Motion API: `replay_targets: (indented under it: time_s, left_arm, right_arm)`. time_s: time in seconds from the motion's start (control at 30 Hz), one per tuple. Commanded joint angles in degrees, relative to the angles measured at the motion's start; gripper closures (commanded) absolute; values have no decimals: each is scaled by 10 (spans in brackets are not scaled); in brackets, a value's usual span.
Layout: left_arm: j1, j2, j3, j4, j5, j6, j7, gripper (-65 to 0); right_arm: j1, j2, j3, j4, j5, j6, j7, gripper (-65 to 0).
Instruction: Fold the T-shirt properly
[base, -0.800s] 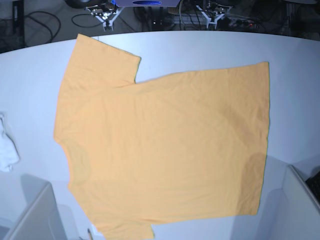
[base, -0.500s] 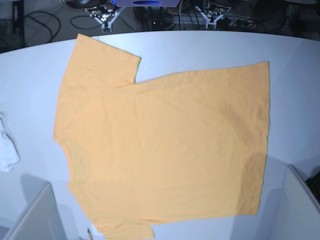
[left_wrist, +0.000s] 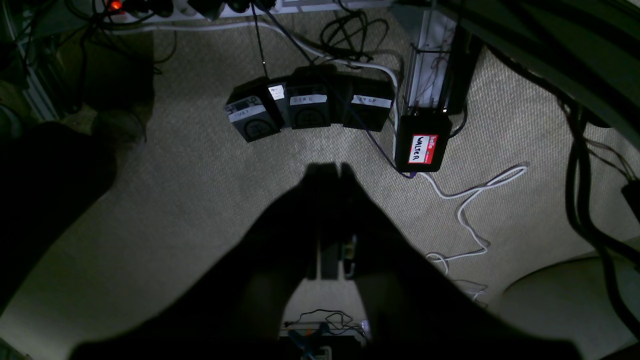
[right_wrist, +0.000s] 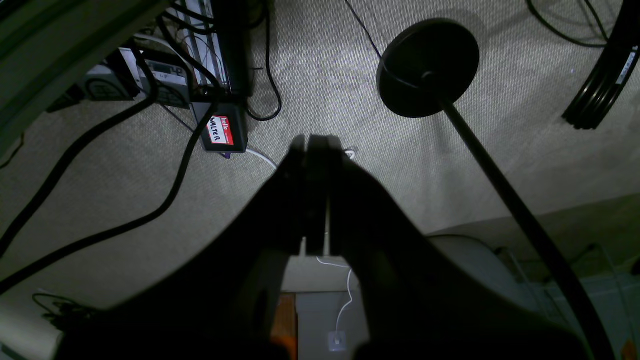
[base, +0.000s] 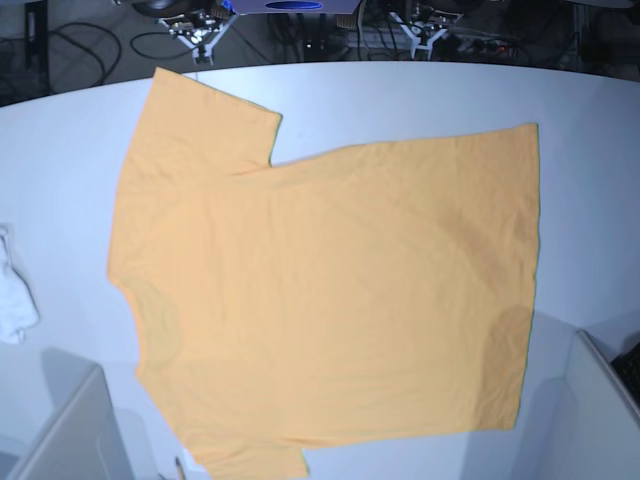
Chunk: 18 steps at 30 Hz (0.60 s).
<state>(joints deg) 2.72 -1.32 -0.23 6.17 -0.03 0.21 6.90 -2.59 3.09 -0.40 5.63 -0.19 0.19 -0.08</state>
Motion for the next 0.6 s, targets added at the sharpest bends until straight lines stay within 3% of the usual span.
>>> replay_targets:
  time_s: [0.0,0.27,0.37,0.57]
  left_arm:
    - [1,-1,4,1,1,4,0,0]
    - [8,-3,8,2,7,2,-2,0]
    - [24,-13,9,16,7,1,-31,0]
    - [106,-38,7,100,3,1,-60,0]
  right_arm:
    - [-1,7,2,1,2,1,2,0]
    - [-9,18,4,4,3,2,5,0]
    - [-24,36,70,17,3,10,6,0]
    - [-69,64,218,61,1,121,0,0]
